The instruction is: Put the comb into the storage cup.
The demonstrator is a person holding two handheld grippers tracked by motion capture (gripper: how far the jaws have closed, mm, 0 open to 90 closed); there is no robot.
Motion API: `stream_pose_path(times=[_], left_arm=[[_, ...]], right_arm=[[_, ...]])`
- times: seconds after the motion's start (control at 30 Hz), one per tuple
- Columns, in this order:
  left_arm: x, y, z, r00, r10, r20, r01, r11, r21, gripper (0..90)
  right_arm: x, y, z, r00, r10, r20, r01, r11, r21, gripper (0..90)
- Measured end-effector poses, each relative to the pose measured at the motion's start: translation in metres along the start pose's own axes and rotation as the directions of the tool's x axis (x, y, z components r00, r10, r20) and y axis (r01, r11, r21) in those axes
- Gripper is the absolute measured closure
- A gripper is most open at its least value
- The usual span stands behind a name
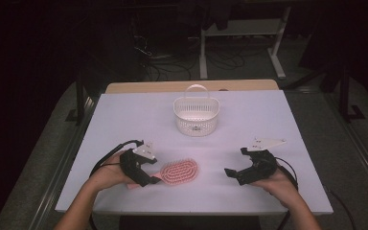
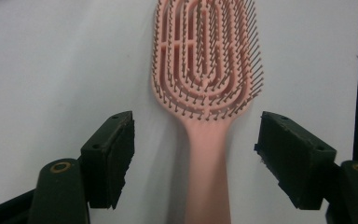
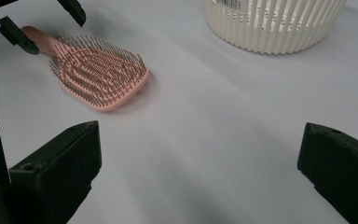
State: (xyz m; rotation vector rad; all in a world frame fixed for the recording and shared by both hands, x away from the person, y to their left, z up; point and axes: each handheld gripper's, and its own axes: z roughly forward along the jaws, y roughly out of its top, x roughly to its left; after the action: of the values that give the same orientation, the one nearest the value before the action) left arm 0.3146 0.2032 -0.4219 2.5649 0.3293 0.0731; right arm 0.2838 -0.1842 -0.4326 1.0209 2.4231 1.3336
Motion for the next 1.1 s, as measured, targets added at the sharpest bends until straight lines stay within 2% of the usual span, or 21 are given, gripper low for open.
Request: stream_pose_path(times=[0.6, 0.87, 1.1], left_arm=[[-0.003, 0.002, 0.008, 0.9999, 0.007, 0.010, -0.008, 0.9969, 0.078, 44.4], [-0.004, 0.004, 0.013, 0.9998, 0.017, 0.006, -0.018, 0.9932, 0.115, 51.7], [-0.004, 0.007, 0.019, 0.9996, 0.025, 0.012, -0.027, 0.9890, 0.145, 54.7]], right_arm=[[0.000, 0.000, 0.000, 1.0000, 0.001, 0.002, -0.001, 1.000, 0.002, 0.0], [0.000, 0.000, 0.001, 1.0000, -0.001, -0.001, 0.001, 1.000, 0.006, 0.0], [0.000, 0.000, 0.001, 1.0000, -0.002, 0.000, 0.002, 1.000, 0.005, 0.0]])
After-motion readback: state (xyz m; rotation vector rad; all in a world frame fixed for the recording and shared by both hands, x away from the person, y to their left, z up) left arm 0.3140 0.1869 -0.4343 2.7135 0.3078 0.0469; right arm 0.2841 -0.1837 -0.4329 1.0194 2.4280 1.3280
